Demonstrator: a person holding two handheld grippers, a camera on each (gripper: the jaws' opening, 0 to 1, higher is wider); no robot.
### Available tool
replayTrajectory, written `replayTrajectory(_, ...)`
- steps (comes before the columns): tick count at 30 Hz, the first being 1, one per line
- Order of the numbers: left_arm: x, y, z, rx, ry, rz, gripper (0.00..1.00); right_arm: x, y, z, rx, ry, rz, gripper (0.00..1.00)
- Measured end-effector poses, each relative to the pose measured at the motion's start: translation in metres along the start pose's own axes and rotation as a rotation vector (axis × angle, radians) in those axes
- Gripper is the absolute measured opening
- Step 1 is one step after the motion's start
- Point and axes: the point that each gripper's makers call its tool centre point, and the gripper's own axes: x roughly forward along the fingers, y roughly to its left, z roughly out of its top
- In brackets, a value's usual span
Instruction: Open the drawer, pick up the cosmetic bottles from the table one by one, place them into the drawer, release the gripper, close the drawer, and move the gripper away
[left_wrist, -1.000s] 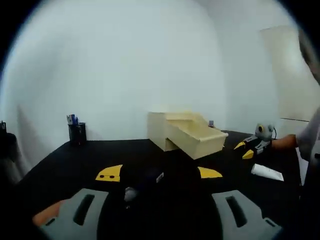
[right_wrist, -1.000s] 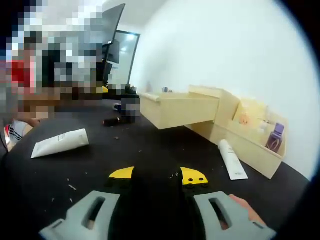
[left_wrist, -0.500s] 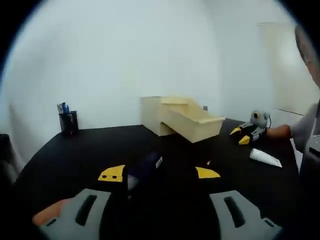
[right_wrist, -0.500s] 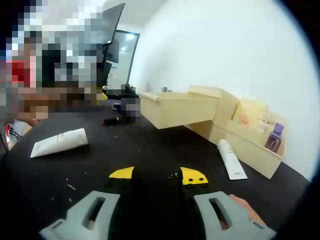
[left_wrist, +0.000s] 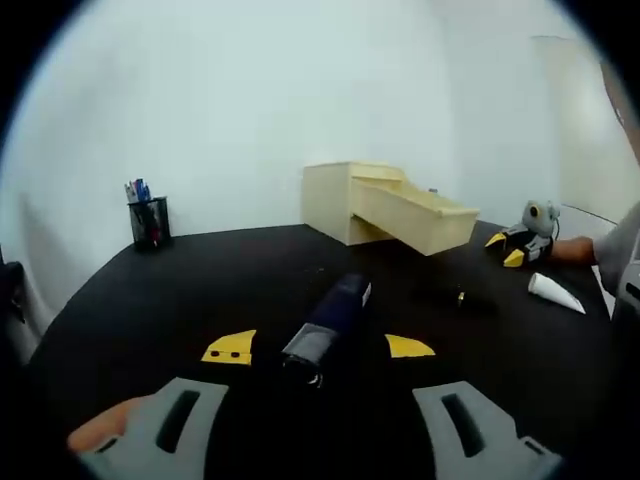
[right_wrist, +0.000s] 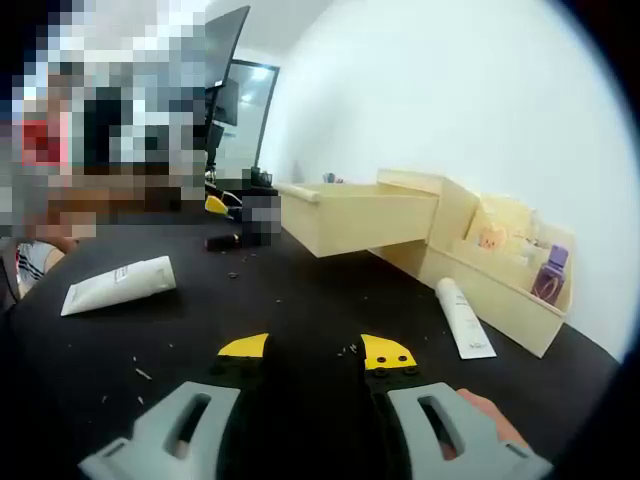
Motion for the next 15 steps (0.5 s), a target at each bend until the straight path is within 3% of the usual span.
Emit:
replayTrajectory(10, 0.0048, 0.0015, -0.0053, -0.001, 0.020, -0.004, 0.29, -0.0001, 0.0007, -0.0001, 0.002, 0.002, 0.002, 0.30)
replayTrajectory(15, 0.0033, -0.0021, -0.0061, 0.017, 0.023, -0.005, 0.28, -0.0002, 0.0013, -0.0001, 0.002, 0.003, 0.002, 0.30)
